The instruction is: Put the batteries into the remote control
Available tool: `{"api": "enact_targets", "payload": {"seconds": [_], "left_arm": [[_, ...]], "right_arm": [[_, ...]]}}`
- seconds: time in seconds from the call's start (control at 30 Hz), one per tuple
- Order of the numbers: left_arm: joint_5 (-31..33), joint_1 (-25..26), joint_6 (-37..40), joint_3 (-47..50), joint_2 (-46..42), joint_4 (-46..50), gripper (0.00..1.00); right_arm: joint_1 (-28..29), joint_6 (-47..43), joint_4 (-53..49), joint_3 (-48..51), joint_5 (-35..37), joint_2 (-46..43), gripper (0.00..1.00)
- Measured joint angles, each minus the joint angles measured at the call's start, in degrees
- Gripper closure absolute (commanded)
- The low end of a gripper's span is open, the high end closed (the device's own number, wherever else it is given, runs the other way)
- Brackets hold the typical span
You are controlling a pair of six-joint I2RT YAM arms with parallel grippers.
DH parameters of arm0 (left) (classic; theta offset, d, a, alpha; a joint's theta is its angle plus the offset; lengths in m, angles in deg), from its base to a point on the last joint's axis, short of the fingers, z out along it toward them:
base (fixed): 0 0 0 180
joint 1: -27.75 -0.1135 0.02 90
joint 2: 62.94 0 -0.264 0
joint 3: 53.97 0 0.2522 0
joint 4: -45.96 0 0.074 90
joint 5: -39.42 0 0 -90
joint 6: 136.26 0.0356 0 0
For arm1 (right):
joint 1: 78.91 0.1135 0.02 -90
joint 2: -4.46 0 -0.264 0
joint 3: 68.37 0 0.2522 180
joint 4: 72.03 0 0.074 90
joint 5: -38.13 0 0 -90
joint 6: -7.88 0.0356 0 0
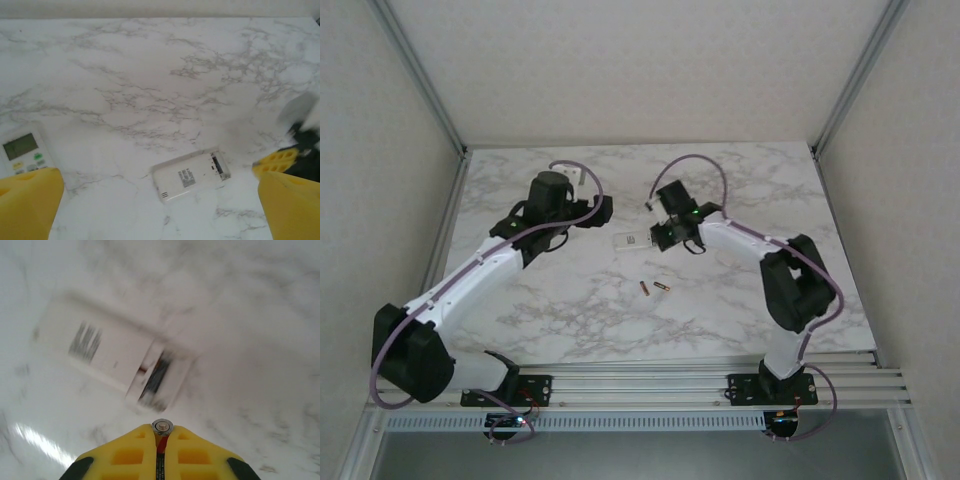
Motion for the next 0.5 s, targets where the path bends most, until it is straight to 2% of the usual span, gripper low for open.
{"api": "enact_targets", "payload": {"seconds": [0.1,0.2,0.33,0.5], "left_arm": [[-1.0,0.7,-7.1,2.1,0.0,-1.6,0.01],[-2.7,0.7,-13.0,5.6,1.4,-4.2,0.07],[-4.4,0.8,-17.2,5.4,10.1,-6.3,0.16],[-6.5,1.5,-19.4,3.7,21.4,-7.7,0.2]], "right_arm": [[-0.7,7.9,5.1,-0.1,0.5,-0.5,1.0],[-0.4,12.5,7.0,-1.2,0.9,2.2,1.0],[-0.3,15.8,7.9,-2.6,0.9,7.0,1.0],[-0.3,17.6,7.8,-2.7,1.5,9.3,1.0]]}}
